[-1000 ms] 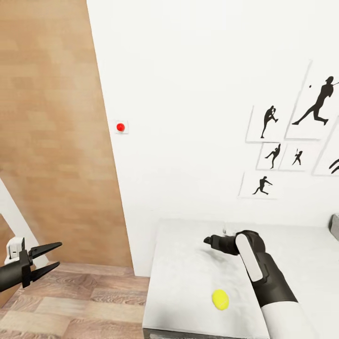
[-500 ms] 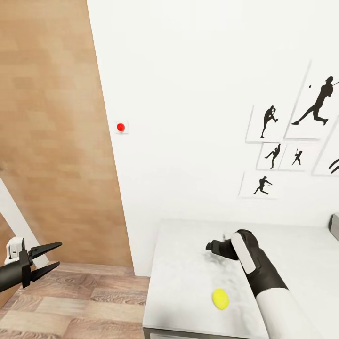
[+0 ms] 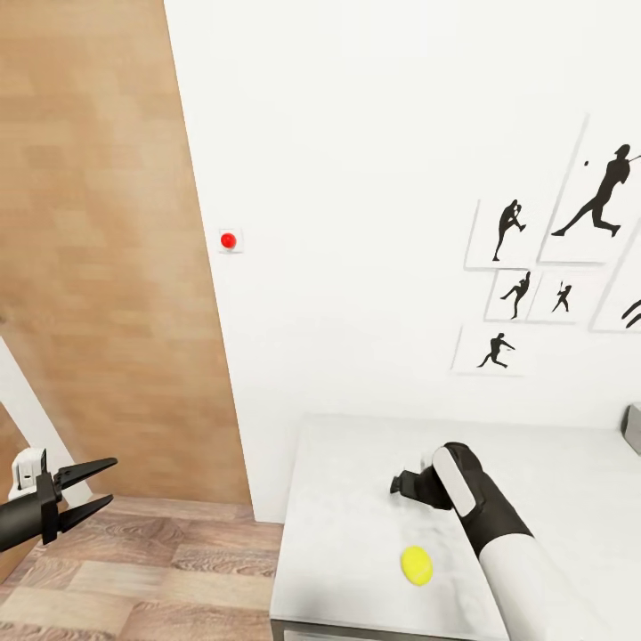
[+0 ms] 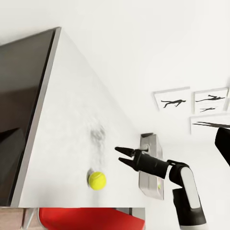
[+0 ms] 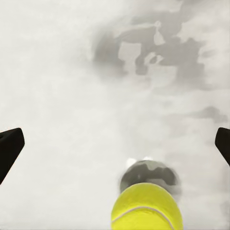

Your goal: Put all the toys in the child's room - the three board games (two on the bed and one on the table), the two jigsaw puzzles on the table, and the tennis ball on the table - inside the toy box on the table in the child's room.

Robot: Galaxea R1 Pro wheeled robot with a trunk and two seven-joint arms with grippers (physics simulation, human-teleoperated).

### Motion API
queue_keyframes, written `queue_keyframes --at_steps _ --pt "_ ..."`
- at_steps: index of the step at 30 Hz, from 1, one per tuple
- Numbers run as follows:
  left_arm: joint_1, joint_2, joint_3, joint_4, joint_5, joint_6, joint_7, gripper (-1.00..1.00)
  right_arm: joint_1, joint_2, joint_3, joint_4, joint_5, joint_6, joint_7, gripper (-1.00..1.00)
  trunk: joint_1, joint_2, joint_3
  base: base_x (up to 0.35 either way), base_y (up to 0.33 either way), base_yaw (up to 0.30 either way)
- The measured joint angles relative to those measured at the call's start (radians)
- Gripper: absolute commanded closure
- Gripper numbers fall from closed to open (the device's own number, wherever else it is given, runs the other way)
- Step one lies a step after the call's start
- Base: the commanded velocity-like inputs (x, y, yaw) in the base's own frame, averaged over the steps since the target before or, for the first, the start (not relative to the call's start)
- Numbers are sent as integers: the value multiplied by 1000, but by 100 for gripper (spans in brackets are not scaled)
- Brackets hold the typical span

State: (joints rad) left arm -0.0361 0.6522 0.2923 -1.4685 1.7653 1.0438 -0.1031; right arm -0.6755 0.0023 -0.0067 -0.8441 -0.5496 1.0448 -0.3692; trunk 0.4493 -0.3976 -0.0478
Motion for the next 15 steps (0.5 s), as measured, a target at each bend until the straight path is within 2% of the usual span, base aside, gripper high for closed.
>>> queue_keyframes --at_steps 9,15 --pt "0 0 0 0 0 0 0 -100 -1 -4 0 94 3 0 -1 -100 0 0 0 0 0 0" --pt "0 0 0 0 0 0 0 -100 0 -5 1 122 3 0 -1 -100 0 0 0 0 0 0"
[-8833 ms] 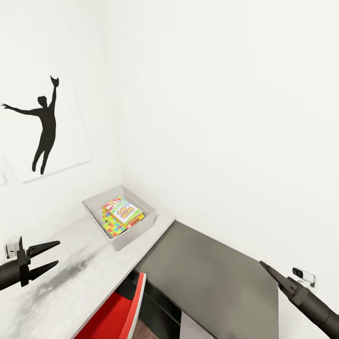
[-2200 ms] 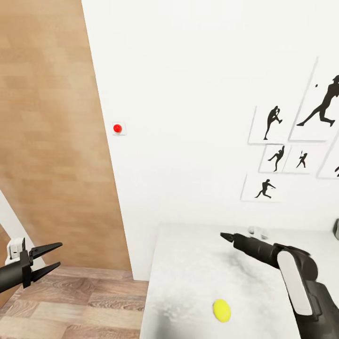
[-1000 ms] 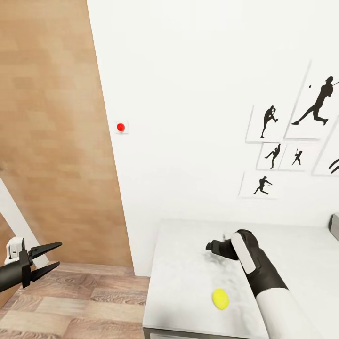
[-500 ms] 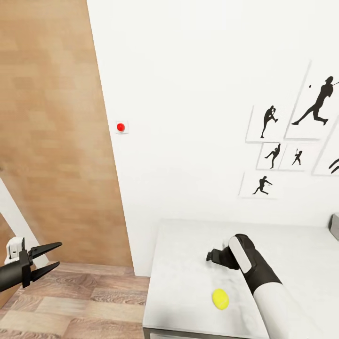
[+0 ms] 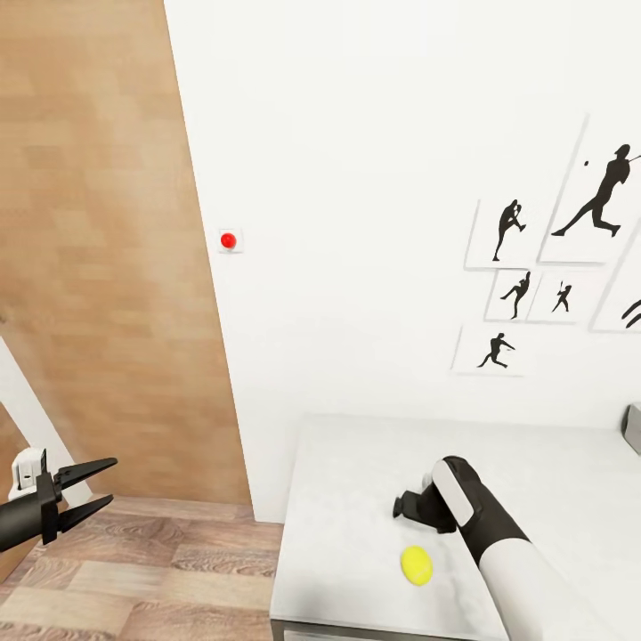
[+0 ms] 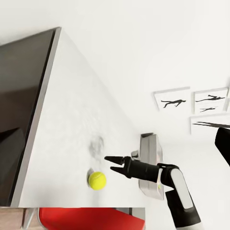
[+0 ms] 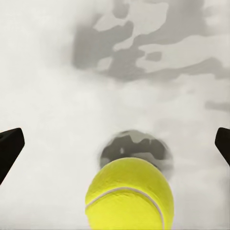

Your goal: Put all the toys in the child's room - the three board games (two on the bed and one on the table), the two jigsaw puzzles on the table, and the tennis ball on the table - inside the toy box on the table in the child's room.

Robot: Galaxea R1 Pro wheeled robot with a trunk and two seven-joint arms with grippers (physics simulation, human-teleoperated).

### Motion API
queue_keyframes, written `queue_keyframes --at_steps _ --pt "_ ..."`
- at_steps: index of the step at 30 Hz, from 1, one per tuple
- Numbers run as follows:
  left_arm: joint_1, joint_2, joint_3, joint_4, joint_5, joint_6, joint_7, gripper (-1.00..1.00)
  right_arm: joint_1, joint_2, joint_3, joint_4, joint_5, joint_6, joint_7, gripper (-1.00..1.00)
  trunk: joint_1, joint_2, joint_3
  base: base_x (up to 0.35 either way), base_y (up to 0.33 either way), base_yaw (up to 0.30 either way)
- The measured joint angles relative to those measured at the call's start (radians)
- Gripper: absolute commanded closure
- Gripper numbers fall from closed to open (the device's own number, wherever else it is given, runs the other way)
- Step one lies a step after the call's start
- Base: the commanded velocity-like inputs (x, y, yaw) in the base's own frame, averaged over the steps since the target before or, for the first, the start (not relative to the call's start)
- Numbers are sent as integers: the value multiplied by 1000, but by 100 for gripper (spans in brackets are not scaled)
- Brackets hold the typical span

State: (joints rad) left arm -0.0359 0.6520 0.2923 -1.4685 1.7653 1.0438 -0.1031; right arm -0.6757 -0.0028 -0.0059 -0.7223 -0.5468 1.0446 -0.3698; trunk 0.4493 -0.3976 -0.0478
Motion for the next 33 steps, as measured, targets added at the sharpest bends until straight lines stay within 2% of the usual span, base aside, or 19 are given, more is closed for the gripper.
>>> queue_keyframes --at_steps 10,19,33 --pt "0 0 0 0 0 0 0 -100 0 5 3 60 4 -1 1 -100 0 0 0 0 0 0" --pt "-1 0 0 0 0 0 1 -100 0 6 3 125 4 -36 2 -100 0 0 0 0 0 0" --pt "-1 0 0 0 0 0 1 -100 0 9 16 137 5 -36 3 -100 0 0 0 -30 0 0"
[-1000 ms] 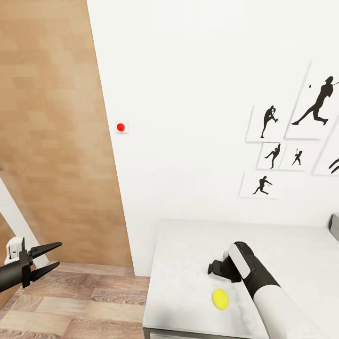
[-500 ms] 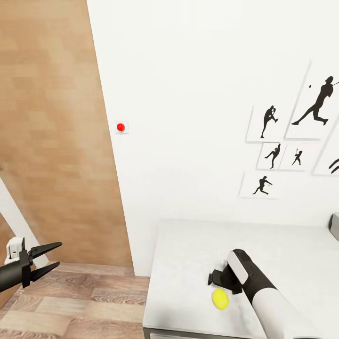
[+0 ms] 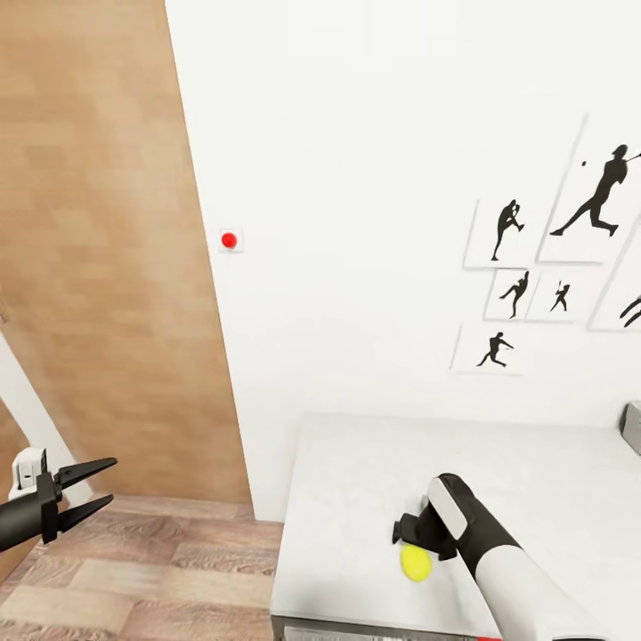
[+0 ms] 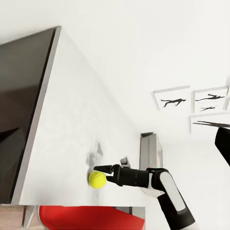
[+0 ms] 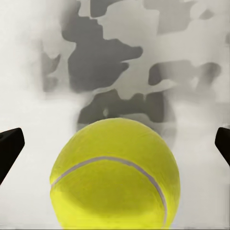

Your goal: Put all the toys in the child's room - the three board games (two on the bed and one on the table), the two jigsaw puzzles on the table, and the tennis ball on the table - inside the toy box on the table in the child's room.

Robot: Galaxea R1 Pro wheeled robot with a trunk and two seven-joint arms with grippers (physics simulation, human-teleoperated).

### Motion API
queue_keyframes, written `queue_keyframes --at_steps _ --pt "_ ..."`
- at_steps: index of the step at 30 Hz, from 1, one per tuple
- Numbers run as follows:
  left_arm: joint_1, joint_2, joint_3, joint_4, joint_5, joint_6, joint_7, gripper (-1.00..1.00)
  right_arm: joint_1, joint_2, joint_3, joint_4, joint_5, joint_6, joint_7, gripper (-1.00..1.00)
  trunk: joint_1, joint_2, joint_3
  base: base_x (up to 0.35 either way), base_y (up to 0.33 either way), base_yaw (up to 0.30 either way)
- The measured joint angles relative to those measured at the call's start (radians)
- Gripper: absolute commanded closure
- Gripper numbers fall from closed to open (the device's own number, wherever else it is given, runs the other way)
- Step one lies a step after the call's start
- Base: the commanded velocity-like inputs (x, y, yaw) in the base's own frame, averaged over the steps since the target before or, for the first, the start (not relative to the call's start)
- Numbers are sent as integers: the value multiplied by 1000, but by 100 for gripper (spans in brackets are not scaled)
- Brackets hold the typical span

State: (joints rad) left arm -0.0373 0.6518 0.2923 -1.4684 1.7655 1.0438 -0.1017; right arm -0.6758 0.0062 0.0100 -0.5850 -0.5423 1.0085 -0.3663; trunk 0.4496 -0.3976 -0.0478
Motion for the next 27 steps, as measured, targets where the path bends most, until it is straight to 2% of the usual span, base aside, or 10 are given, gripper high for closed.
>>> queue_keyframes --at_steps 5,27 --pt "0 0 0 0 0 0 0 -100 0 0 14 0 0 0 0 -100 0 0 0 -62 0 0" --pt "0 0 -1 0 0 0 0 -100 0 0 16 0 0 1 1 -100 0 0 0 -21 0 0"
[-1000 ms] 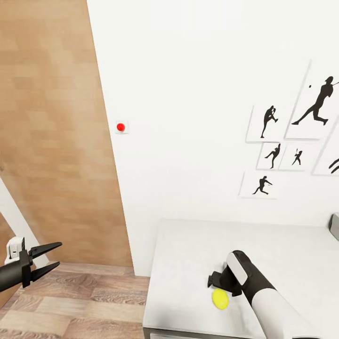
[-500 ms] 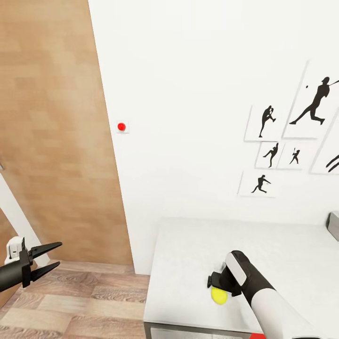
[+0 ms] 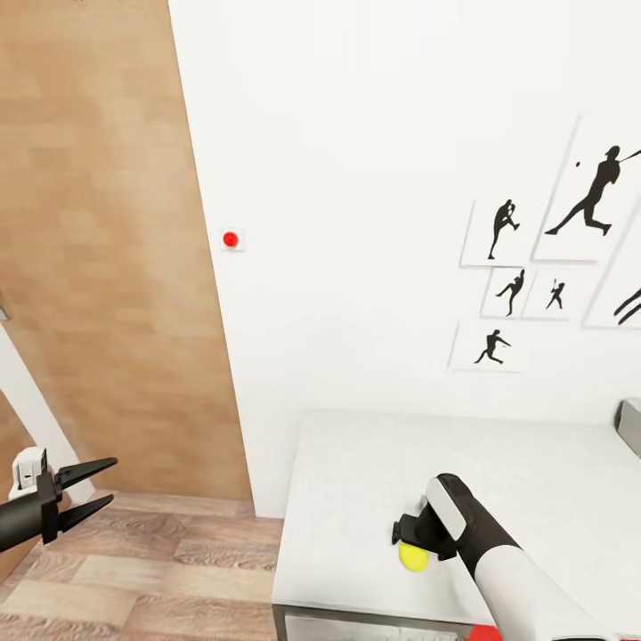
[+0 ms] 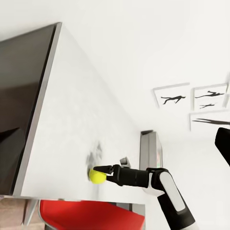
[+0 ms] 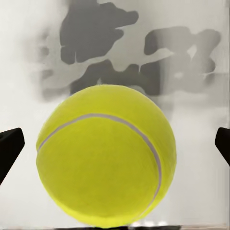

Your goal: Put all the toys in the child's room - the three board games (two on the bed and one on the table), the two jigsaw puzzles on the table, and the tennis ball on the table - inside the toy box on the table in the child's room.

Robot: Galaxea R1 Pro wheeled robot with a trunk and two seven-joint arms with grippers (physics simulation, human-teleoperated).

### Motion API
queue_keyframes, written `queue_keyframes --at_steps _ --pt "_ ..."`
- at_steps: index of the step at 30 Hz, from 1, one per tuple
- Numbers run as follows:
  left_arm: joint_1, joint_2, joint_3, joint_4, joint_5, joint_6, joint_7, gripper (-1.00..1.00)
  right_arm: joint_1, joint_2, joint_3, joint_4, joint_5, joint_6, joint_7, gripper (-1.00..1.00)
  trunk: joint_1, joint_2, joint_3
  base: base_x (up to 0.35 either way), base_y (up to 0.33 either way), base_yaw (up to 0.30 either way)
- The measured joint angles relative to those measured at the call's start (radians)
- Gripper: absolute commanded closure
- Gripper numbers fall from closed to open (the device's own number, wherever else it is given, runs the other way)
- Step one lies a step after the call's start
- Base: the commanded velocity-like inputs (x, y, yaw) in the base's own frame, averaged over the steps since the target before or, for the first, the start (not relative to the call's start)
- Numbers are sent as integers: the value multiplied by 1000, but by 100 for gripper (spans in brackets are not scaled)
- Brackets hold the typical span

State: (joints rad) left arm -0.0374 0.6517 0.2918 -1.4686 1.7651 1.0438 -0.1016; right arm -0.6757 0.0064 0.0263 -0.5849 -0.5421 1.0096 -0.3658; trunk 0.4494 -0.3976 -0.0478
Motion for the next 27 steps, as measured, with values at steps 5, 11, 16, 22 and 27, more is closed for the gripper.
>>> queue_keyframes --at_steps 5,11,16,22,27 --pt "0 0 0 0 0 0 0 -100 0 0 0 0 0 1 0 -100 0 0 0 -20 0 0" --pt "0 0 0 0 0 0 0 -100 0 0 -1 0 1 2 1 100 0 0 0 -2 0 0" --pt "0 0 0 0 0 0 0 -100 0 0 -1 0 1 3 1 100 0 0 0 0 0 0" --pt "0 0 0 0 -15 0 0 -100 0 -5 0 -2 1 4 9 100 0 0 0 0 0 0" --pt "0 0 2 0 -42 0 -1 -100 7 -13 -2 -13 -1 1 19 100 0 0 0 0 0 0"
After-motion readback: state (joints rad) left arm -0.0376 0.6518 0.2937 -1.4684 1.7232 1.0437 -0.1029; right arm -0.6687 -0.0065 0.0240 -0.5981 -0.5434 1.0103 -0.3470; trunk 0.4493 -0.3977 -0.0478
